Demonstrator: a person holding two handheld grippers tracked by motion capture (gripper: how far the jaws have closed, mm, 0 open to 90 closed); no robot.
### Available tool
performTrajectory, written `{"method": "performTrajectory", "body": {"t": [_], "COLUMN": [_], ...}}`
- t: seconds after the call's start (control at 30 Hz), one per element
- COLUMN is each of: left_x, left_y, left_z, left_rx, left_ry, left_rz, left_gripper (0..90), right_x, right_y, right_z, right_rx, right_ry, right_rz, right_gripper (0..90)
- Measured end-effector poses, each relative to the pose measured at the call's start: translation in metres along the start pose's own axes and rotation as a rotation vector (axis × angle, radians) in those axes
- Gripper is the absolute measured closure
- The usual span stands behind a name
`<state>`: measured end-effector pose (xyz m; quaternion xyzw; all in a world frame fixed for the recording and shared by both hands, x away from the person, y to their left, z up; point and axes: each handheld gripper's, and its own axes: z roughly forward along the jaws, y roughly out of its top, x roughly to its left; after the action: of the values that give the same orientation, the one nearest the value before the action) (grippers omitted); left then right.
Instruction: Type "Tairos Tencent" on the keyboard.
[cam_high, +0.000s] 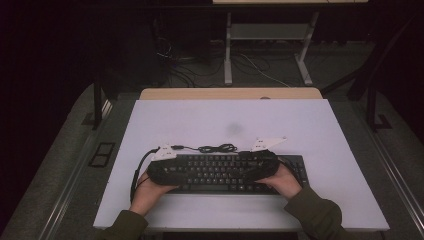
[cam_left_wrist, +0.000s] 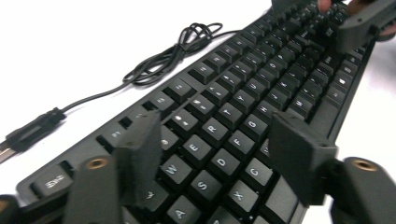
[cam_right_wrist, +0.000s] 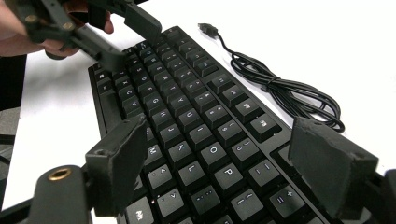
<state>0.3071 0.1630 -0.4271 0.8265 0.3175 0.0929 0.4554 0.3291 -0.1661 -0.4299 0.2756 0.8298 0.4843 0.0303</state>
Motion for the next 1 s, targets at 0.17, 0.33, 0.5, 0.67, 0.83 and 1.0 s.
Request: {"method": "performTrajectory", "body": {"t": [0.17,0.33,0.5,0.67,0.83,1.0], "left_x": [0.006,0.01,0.012,0.01,0.008,0.007], "left_y": [-0.001,0.0,0.0,0.003,0.004,0.003], "left_z": [-0.001,-0.001,0.002,0.008,0.014,0.018], "left_rx": [-0.004,0.002,0.013,0.03,0.046,0.062], "left_ry": [0.021,0.02,0.007,-0.003,-0.01,-0.015], "left_rz": [-0.002,-0.011,-0.016,-0.009,-0.004,-0.002], "left_gripper": [59.0,74.1,86.2,89.0,89.0,89.0], "right_x": [0.0,0.001,0.002,0.002,0.002,0.002], "right_y": [-0.001,-0.001,-0.001,-0.001,-0.001,-0.001], "right_z": [0.002,0.002,0.002,0.003,0.003,0.002], "right_rx": [0.0,0.0,0.0,0.0,-0.002,-0.002], "right_ry": [0.001,0.001,0.0,0.002,-0.001,-0.002], "right_rz": [-0.002,-0.003,-0.006,-0.005,-0.002,-0.001], "right_gripper": [19.2,19.2,19.2,19.2,19.1,19.2]}}
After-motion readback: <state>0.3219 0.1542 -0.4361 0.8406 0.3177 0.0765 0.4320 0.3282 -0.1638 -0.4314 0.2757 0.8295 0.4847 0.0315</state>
